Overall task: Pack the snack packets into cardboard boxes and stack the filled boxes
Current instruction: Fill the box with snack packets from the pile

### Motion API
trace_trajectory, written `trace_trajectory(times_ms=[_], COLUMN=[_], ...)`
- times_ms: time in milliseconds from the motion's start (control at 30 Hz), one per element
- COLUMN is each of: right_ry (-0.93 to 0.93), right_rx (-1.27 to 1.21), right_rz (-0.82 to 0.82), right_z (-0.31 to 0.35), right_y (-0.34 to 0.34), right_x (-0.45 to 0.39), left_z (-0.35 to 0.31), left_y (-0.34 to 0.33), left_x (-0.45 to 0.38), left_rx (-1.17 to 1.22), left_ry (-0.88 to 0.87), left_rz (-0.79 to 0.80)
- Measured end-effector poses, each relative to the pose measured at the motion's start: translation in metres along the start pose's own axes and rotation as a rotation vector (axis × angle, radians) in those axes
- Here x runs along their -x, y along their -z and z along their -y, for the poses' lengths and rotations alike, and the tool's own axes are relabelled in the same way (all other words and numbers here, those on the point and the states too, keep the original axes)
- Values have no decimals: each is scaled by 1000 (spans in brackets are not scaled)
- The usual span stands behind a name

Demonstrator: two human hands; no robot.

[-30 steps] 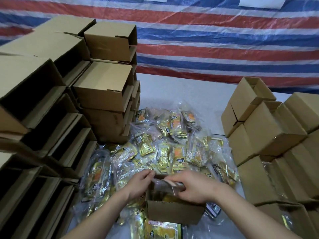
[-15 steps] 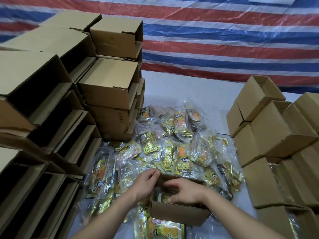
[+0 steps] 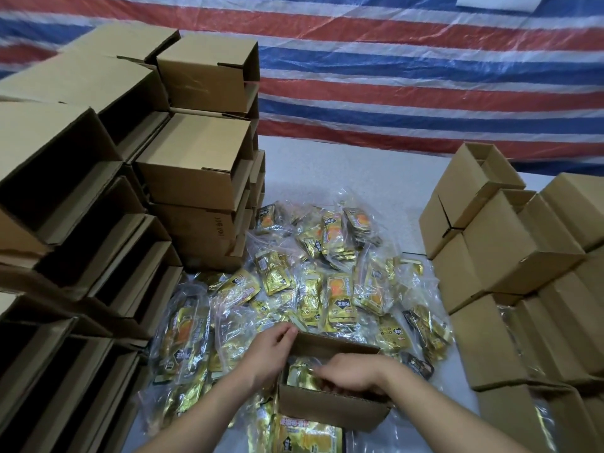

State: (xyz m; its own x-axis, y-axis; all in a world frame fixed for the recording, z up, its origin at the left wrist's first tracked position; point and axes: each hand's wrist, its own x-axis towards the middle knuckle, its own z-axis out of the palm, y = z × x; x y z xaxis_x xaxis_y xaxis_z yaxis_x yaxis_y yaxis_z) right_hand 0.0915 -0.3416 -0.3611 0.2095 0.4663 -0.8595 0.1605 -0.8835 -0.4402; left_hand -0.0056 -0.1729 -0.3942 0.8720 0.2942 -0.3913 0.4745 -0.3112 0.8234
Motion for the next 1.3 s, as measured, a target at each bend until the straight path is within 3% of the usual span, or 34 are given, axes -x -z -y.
trace_trajectory(times_ms=[167,367,433,567,667,700,867,1000,1300], right_ry=[-27,-3,81,297,376,358,149,149,179], right_rx=[-56,85,133,-26,245,356,537,622,545], right_rz=[6,15,-78,-317,-665,-693,-454,-568,-632], right_z=[9,16,17,20,20,18,3,-7,-10], right_y=[-12,-26,-16,11,30,33,24,14,18], right_x=[-2,1,16,45,57,56,37,26,35], left_z=[0,3,2,-1,-2,-4,-7,-10,-28], left_y=[-2,0,1,2,2,2,3,2,-1], left_x=[0,3,2,5,6,6,8,7,11], left_rx=[-21,1,9,103,109,107,93,70,117], left_ry=[1,-23,-9,47,42,40,45,77,99], left_rz=[-6,-8,-2,35,34,35,47,50,5])
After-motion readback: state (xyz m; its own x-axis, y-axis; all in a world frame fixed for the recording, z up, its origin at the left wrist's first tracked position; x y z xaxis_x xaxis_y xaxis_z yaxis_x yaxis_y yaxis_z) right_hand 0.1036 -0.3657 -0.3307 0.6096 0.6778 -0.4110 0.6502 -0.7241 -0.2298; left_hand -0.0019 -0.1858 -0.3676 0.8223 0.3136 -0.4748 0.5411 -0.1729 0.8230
